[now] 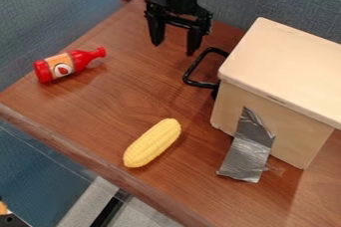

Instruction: Holding nothing open the draw

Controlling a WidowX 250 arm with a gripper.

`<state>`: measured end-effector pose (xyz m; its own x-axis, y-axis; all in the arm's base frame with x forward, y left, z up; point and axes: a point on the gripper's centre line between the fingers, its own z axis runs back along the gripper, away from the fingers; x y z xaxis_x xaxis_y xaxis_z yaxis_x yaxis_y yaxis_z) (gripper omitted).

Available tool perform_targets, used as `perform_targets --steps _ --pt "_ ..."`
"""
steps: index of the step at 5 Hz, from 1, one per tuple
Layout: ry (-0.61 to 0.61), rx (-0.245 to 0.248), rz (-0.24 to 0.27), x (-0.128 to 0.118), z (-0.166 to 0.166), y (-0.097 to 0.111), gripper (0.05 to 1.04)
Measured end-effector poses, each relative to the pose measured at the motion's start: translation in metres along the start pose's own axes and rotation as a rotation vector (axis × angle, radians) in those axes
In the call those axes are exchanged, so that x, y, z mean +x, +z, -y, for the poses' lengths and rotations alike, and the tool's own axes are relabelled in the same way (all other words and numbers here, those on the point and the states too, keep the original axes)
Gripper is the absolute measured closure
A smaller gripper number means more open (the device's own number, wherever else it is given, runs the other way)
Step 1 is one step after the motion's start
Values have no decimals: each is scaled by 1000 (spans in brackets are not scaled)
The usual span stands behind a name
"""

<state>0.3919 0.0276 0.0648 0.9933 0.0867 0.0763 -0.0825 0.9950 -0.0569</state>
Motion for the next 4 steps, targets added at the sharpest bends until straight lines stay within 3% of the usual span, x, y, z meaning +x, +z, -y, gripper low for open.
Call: perform_targets --steps 2,4 --pt "-38 7 23 1 21 -6 83" --pt "-56 34 -15 -2 31 -32 83"
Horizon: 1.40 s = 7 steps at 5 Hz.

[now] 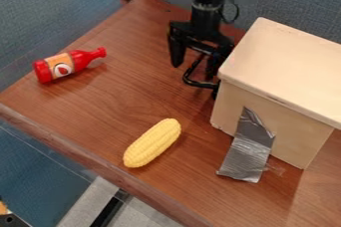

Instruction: Holding nothing open the draw

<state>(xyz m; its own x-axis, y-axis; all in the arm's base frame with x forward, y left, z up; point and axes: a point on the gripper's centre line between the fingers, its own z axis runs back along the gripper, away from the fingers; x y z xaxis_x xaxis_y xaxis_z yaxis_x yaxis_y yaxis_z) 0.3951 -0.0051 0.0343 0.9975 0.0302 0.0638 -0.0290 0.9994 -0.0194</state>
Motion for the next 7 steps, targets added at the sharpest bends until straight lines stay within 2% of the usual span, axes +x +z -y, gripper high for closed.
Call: perform_targets --steps 1,2,3,4,5,7 --pt "0 5 -20 1 -1 -15 138" --pt "11 8 -9 5 -2 -15 428" --pt "20 -13 -21 7 -6 -13 734" --pt "15 -22 -23 8 -12 -10 914" --pt "16 -21 -30 10 -27 -5 946" --pt "69 -22 -39 8 -55 -2 947"
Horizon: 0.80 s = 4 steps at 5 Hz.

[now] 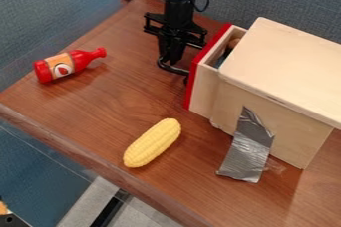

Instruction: Holding nothing open the draw

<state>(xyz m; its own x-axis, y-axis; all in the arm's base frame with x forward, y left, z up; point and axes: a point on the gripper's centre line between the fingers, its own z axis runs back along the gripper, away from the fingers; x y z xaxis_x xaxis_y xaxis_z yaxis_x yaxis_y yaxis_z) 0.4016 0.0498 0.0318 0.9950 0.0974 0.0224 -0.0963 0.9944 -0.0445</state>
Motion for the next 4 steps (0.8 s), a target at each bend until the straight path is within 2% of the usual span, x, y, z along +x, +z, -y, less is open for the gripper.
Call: perform_targets --steps 4 --pt "28 24 -1 -2 -26 1 947"
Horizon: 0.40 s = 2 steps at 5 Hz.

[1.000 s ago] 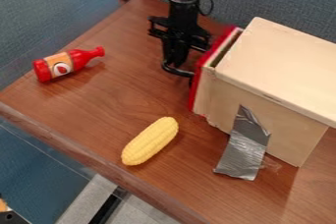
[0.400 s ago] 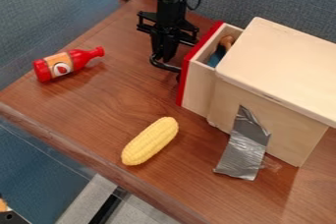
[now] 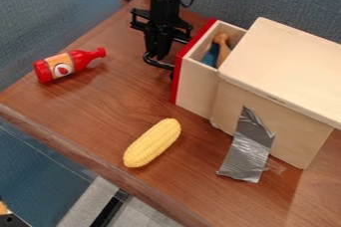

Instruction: Holding nothing open the draw

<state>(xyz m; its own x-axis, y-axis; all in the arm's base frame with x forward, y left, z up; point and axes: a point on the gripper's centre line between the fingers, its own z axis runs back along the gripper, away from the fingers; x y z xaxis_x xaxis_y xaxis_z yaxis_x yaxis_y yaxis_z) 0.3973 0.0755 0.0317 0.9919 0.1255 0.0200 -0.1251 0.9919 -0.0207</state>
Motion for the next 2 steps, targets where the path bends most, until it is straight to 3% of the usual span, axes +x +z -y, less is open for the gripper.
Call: perform_targets --steps 2 --pt "18 5 2 1 -11 4 947"
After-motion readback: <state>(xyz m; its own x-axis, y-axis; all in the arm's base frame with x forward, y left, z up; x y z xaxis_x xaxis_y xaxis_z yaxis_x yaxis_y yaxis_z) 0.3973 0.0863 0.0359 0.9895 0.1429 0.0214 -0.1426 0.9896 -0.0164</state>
